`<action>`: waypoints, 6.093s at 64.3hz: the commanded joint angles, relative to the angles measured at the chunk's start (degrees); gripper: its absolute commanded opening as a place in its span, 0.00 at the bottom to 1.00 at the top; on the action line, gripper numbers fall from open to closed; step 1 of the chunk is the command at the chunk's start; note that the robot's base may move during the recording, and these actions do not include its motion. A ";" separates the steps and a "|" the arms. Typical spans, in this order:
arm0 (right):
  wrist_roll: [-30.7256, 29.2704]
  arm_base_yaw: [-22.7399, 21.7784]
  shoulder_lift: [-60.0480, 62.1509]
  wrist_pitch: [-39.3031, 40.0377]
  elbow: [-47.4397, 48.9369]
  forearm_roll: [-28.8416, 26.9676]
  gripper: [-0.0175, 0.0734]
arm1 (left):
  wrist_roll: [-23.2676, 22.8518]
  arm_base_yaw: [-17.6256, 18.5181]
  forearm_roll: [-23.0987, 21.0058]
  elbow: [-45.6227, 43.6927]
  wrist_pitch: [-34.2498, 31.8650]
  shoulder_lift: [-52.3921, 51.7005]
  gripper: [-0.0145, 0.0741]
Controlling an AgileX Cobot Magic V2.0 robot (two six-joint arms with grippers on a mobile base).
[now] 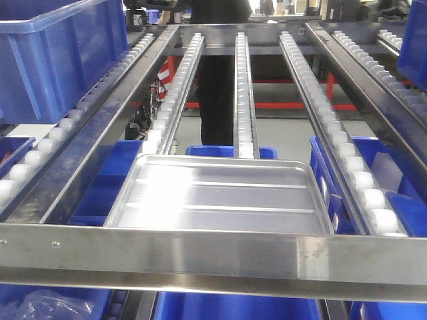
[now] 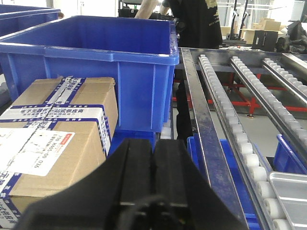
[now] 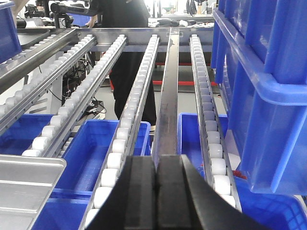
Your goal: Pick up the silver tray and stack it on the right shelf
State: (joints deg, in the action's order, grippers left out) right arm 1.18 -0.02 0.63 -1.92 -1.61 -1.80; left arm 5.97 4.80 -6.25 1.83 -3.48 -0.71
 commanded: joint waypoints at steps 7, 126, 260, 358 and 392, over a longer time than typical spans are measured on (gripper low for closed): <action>-0.05 -0.45 1.17 5.18 1.02 0.09 0.25 | -0.04 0.18 -0.41 0.95 -4.80 -0.87 0.05; -0.05 25.38 -39.39 -11.81 36.57 -0.90 0.72 | 1.59 17.69 -9.38 -53.63 32.72 54.53 0.49; 30.42 26.84 -99.96 -28.63 61.19 11.89 0.67 | -37.43 32.67 18.06 -78.92 46.27 109.05 0.47; 32.45 35.94 -66.35 -49.18 58.54 12.61 0.25 | -48.20 46.50 24.08 -80.82 62.60 85.65 0.05; 32.53 35.94 -65.77 -49.87 58.18 12.61 0.25 | -48.20 47.04 24.02 -80.82 66.06 85.75 0.05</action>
State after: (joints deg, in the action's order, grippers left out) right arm 35.35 35.57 -66.69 -54.56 55.10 9.84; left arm -43.07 50.99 16.67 -77.19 63.20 87.42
